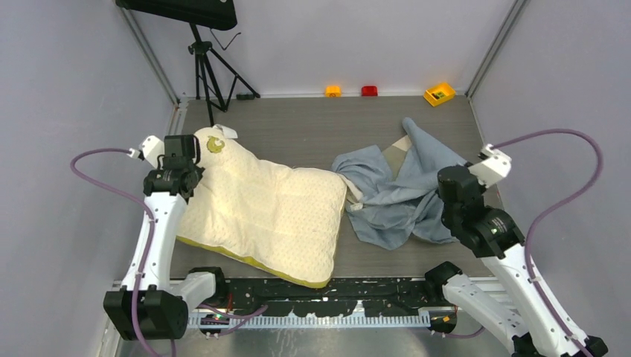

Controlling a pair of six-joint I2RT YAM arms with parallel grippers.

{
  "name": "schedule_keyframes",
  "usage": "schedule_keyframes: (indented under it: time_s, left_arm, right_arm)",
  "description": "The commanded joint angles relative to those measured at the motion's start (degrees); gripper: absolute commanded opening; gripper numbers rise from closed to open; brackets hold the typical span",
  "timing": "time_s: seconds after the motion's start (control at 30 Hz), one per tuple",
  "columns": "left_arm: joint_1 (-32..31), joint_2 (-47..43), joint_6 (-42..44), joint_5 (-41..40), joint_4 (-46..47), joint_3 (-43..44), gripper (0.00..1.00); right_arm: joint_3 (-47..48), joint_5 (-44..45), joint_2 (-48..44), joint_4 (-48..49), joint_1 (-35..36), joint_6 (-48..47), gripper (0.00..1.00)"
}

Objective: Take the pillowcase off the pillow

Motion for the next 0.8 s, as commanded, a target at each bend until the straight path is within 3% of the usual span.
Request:
schedule_keyframes:
  time_s: [0.0, 0.1, 0.2, 0.4, 0.47, 0.6, 0.77]
  left_arm:
    - [0.2, 1.7, -2.5, 17.5, 12.3, -3.4, 0.00]
    - [-0.7, 3.9, -6.9, 23.7, 14.2, -6.3, 0.00]
    - [-4.1, 6.1, -8.9, 24.0, 15.6, -8.3, 0.00]
    - [-8.9, 11.2, -12.4, 21.5, 21.1, -10.7, 0.00]
    - [-8.9, 13.5, -13.7, 20.5, 22.1, -8.9, 0.00]
    - [-8.9, 19.9, -12.5, 17.7, 18.4, 0.6, 0.00]
    - [-8.7, 22.7, -11.9, 2.8, 7.7, 8.9, 0.00]
  right_arm:
    - [-3.1, -27.6, 4.0, 18.9, 0.0, -12.0, 0.02]
    - [-1.9, -32.1, 9.5, 22.5, 0.0, -11.5, 0.01]
    - [2.3, -34.0, 16.8, 24.3, -0.1, -12.4, 0.00]
    - [22.2, -39.4, 35.4, 22.2, -6.1, -14.5, 0.00]
    - [30.9, -43.2, 40.2, 20.1, -9.4, -14.2, 0.00]
    - [49.6, -42.4, 47.3, 15.6, -14.0, -15.0, 0.00]
    - [70.9, -43.3, 53.7, 10.8, -24.8, -11.6, 0.00]
